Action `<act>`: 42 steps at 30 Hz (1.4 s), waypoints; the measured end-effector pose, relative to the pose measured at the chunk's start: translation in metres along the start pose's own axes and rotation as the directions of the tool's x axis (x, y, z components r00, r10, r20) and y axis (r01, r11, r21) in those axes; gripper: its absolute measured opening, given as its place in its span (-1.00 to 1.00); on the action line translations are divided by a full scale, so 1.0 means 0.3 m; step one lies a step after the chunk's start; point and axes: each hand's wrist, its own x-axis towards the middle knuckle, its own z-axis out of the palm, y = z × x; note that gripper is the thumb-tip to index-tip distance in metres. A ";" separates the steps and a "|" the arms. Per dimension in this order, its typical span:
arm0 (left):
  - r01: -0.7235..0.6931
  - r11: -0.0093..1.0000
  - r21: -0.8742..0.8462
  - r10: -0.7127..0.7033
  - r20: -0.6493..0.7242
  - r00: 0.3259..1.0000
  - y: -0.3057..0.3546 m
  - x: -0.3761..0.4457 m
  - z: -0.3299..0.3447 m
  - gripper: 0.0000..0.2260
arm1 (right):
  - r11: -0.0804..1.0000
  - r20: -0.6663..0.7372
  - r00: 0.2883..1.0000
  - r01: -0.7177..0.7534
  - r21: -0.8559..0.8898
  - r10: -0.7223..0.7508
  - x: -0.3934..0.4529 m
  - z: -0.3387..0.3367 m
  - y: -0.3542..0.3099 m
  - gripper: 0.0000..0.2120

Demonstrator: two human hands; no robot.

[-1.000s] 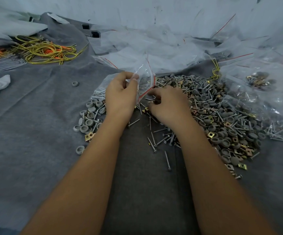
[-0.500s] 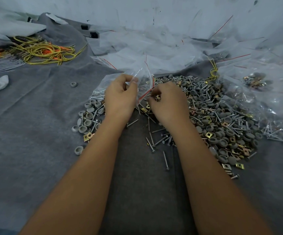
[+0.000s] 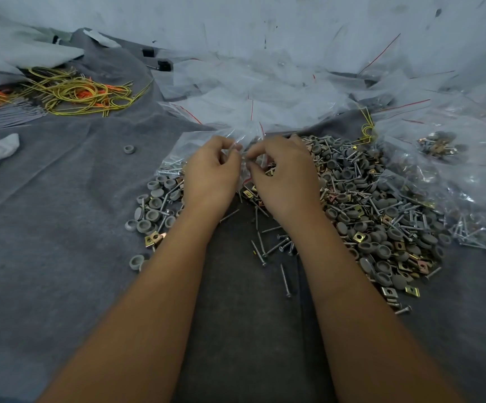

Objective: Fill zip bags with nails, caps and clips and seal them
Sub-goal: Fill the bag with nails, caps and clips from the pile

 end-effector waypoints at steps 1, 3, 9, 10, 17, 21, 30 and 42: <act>0.000 1.000 0.005 0.000 -0.001 1.000 0.000 -0.001 0.000 -0.91 | 1.000 0.022 1.000 0.004 -0.013 -0.004 0.001 -0.001 0.004 -0.89; 0.002 1.000 -0.006 -0.002 -0.002 1.000 -0.003 0.000 0.001 -0.91 | 1.000 0.027 1.000 0.003 0.001 -0.003 0.003 -0.003 0.007 -0.86; 0.039 0.996 -0.082 -0.043 -0.054 0.998 -0.007 0.007 0.003 -0.86 | 0.979 -0.135 0.970 -0.204 0.015 0.204 0.013 -0.027 0.031 -0.83; 0.044 0.995 -0.090 -0.050 -0.060 0.997 -0.006 0.007 0.002 -0.84 | 0.971 -0.094 0.969 -0.234 -0.048 0.228 0.015 -0.029 0.043 -0.81; 0.057 0.993 -0.106 -0.063 -0.058 0.996 -0.005 0.010 0.003 -0.88 | 0.892 0.299 0.941 -0.009 -0.452 0.161 -0.001 -0.002 0.063 -0.76; 0.058 0.993 -0.103 -0.064 -0.051 0.997 -0.003 0.008 0.002 -0.88 | 0.903 0.268 0.948 -0.044 -0.427 0.174 0.002 -0.009 0.058 -0.80; 0.044 0.996 -0.079 -0.049 -0.056 0.997 -0.014 0.015 0.005 -0.87 | 0.974 -0.049 0.977 -0.210 -0.084 0.207 0.012 -0.015 0.030 -0.88; 0.009 0.996 -0.087 -0.012 -0.039 0.999 -0.010 0.007 0.002 -0.92 | 0.997 0.038 0.997 -0.067 -0.047 0.069 -0.012 0.033 0.019 -0.89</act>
